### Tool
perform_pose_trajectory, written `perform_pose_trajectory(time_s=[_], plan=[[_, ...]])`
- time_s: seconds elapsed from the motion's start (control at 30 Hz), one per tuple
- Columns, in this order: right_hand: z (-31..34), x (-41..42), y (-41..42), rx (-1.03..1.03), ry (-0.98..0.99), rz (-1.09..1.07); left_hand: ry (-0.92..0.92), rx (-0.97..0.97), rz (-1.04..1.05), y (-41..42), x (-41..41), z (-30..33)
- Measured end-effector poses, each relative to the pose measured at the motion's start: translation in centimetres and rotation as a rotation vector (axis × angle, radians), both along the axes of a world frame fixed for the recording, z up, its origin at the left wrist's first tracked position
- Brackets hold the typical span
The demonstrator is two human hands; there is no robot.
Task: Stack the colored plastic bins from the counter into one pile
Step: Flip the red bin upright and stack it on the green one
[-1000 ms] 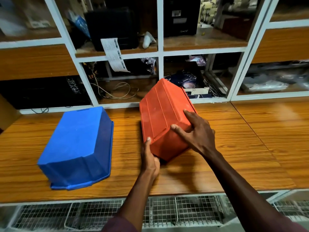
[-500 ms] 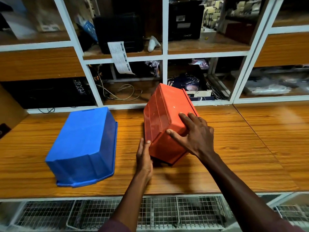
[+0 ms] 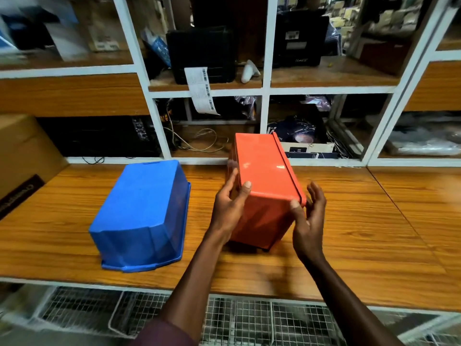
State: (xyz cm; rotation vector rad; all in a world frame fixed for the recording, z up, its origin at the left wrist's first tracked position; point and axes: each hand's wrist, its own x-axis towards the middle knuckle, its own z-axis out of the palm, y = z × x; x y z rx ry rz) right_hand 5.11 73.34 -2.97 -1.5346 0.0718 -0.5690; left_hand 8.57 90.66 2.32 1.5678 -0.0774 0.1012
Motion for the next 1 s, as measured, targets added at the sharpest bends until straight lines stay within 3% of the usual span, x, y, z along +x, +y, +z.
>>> perform_pose_trajectory(time_s=[0.1,0.23,0.67,0.87,1.0], plan=[[-1.9,-0.1,0.4,0.395,0.202,0.159,0.026,-0.013,0.029,0.3,0.1,-0.6],[-3.5,0.9,0.2,0.458,0.467,0.183,0.055,-0.029,0.089,0.8,-0.1,-1.6],[-5.2,5.2,-1.3,0.007,0.675,0.190,0.089,0.128,0.139,2.3,0.4,-3.3],[-8.6,8.1,-2.1,-0.112,0.763,0.281,0.119,-0.044,0.197,3.9,0.1,-3.6],[-5.6,6.7,-0.4,-0.085,0.855,0.307,0.198,-0.265,0.215,5.9,0.2,-4.8]])
